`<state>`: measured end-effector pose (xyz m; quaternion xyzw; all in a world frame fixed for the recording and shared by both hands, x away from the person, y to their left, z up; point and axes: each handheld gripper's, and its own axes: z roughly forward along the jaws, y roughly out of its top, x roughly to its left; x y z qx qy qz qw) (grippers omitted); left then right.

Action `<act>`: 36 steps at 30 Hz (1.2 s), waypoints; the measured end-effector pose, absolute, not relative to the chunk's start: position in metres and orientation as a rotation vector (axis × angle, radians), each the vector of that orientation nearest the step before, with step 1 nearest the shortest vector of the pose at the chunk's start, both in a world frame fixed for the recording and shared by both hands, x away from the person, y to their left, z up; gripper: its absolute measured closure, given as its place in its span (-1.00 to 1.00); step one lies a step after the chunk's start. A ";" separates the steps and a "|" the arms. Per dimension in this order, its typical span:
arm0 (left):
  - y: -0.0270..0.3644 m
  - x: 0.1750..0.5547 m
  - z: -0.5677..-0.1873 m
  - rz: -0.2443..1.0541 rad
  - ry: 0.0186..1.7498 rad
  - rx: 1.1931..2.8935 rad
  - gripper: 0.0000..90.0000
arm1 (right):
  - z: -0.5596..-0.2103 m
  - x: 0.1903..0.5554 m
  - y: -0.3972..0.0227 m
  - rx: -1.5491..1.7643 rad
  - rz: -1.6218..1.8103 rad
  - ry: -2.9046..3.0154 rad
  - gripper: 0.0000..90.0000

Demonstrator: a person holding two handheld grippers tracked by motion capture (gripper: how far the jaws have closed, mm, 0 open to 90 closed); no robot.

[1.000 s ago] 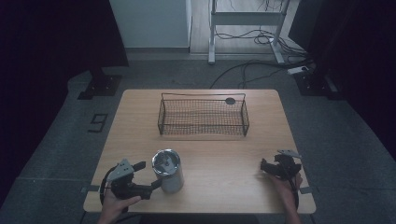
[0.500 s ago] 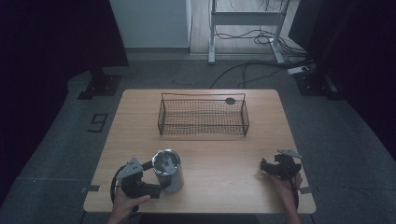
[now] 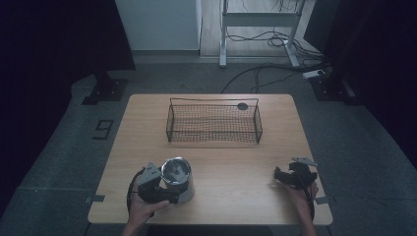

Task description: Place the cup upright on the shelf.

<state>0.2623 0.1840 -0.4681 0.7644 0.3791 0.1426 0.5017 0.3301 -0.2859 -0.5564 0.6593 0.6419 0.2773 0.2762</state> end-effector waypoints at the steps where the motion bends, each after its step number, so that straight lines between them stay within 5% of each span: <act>1: 0.183 0.263 -0.468 0.350 0.915 1.845 -1.00 | -0.556 0.330 -0.286 1.771 0.744 1.726 -0.94; 36: 0.160 0.263 -0.480 0.474 0.952 1.856 -0.96 | -0.556 0.330 -0.286 1.772 0.745 1.726 -0.94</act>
